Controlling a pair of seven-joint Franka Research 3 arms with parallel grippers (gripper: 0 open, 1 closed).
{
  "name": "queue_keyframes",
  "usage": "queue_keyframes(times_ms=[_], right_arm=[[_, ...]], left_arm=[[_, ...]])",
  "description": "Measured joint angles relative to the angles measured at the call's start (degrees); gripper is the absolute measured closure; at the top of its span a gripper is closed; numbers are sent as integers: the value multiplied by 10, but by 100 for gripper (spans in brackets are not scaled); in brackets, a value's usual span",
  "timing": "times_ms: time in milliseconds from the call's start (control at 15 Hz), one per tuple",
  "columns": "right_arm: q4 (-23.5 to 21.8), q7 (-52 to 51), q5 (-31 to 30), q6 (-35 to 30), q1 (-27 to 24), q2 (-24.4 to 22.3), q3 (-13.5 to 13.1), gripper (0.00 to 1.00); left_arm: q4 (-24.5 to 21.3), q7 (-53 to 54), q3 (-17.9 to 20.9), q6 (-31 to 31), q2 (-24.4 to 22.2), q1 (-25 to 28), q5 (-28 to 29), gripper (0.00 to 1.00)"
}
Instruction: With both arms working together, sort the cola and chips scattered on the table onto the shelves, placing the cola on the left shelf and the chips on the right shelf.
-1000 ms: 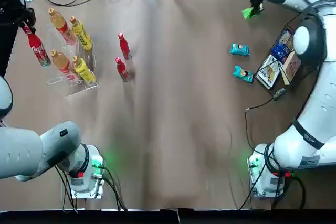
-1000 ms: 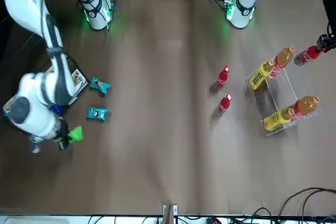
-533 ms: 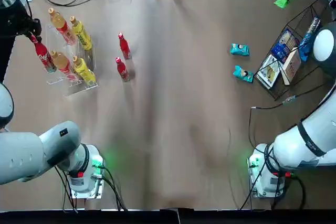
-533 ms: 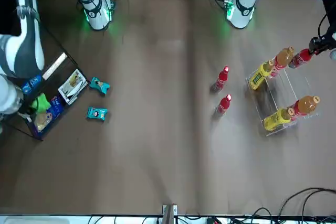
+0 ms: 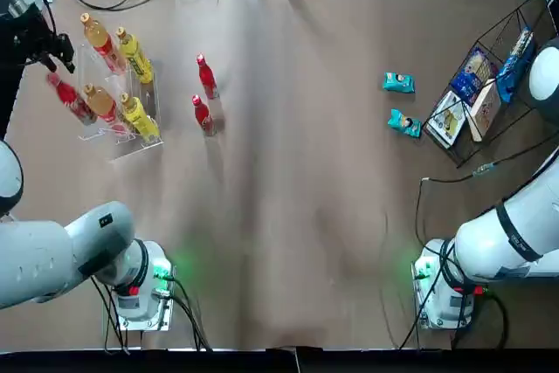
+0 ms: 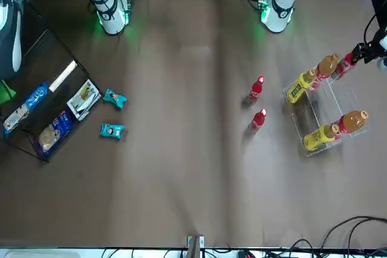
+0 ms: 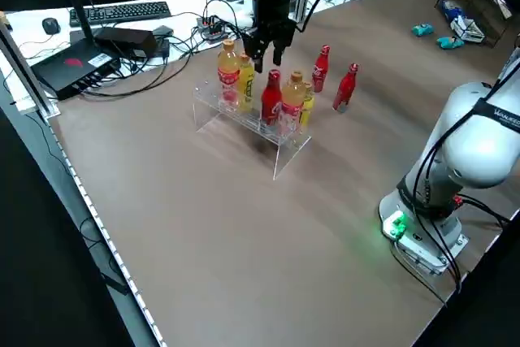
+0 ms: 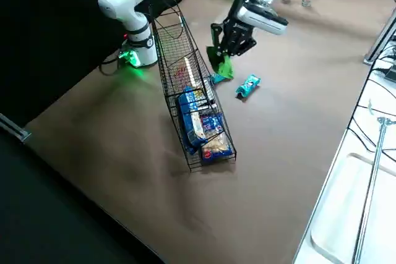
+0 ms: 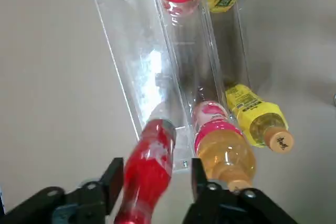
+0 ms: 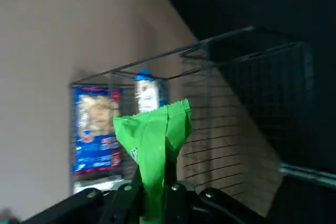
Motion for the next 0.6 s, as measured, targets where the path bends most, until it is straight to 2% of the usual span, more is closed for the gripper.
queue_keyframes(times_ms=[267, 333, 467, 533, 600], right_arm=[[32, -55, -27, -41, 2, 0, -1, 84], [47, -83, -29, -49, 1, -1, -5, 84], [63, -140, -31, -55, -2, -4, -21, 84], [67, -167, -31, -55, -6, -4, -39, 84], [66, -173, -31, -55, -9, -3, -45, 84]], left_arm=[[20, 1, -1, -3, -5, 0, 0, 6], [32, 1, -3, -4, -4, -1, 0, 0], [60, 1, -17, -10, 5, -5, -1, 0], [84, -20, -53, -13, 26, -15, -16, 0], [92, -47, -79, -13, 38, -21, -27, 0]])
